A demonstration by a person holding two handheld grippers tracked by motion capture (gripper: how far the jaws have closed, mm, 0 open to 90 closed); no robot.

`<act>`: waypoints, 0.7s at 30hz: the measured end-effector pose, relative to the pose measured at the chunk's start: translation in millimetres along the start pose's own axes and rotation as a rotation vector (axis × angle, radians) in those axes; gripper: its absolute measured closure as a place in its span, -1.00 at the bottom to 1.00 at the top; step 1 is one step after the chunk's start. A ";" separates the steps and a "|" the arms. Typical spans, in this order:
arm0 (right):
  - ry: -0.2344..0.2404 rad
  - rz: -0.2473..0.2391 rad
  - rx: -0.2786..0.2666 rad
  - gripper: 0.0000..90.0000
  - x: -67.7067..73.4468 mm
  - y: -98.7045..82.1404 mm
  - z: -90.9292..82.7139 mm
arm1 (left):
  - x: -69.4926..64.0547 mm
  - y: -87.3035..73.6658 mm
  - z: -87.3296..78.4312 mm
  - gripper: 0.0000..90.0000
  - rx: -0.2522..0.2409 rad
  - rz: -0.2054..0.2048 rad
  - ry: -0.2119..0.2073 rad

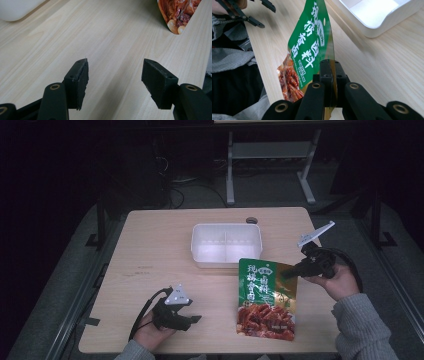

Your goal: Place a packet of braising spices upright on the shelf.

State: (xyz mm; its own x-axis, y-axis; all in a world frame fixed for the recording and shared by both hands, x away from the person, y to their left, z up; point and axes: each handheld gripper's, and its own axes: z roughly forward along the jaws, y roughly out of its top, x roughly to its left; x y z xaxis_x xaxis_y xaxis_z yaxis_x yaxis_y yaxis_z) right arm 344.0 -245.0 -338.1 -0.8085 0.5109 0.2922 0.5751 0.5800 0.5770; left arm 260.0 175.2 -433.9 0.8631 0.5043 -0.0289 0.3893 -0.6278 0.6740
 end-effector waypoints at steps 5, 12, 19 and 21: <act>-0.012 -0.024 -0.006 0.99 6.9 4.6 -8.7 | 1.1 -0.9 0.1 -0.18 0.000 0.000 0.003; -0.025 -0.048 -0.008 0.99 16.2 11.0 -20.7 | 2.6 -1.2 -1.8 -0.19 -0.007 -0.003 0.011; -0.036 -0.070 -0.014 0.99 23.0 14.8 -33.0 | 7.1 -3.1 -3.7 -0.21 -0.014 -0.016 0.021; -0.039 -0.072 -0.014 0.99 24.7 15.7 -36.5 | 8.4 -3.4 -5.0 -0.21 -0.019 -0.019 0.027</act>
State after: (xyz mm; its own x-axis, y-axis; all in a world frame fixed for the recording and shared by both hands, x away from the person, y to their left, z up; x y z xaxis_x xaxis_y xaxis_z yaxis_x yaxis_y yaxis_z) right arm 328.5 -246.5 -293.9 -0.8420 0.4928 0.2193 0.5134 0.6073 0.6063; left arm 264.3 184.5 -432.8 0.8463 0.5322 -0.0224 0.3995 -0.6064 0.6875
